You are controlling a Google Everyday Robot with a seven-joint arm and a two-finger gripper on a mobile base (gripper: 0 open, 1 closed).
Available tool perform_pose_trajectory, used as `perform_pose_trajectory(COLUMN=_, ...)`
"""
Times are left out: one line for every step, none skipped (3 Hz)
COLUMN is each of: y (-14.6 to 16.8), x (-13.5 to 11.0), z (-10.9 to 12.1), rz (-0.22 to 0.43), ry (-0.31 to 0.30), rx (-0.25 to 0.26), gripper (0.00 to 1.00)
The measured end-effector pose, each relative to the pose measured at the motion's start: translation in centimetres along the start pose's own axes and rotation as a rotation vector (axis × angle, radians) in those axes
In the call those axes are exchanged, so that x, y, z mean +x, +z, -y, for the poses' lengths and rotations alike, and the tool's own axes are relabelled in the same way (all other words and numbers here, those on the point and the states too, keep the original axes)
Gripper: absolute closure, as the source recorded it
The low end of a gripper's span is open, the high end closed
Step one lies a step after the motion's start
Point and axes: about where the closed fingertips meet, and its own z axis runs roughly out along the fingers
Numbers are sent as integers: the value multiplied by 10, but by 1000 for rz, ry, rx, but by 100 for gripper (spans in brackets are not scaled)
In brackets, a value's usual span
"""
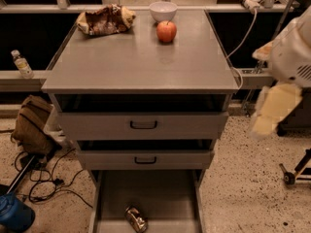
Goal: Pick orange can from bottom drawer and place on counter
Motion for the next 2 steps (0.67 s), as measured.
perform_pose_trajectory(y=88, x=-28, z=-25, rz=95, ry=3, rx=-82, gripper=0)
perform_pose_trajectory(y=100, x=-33, z=-20, rz=112, ry=4, rx=-46, gripper=0)
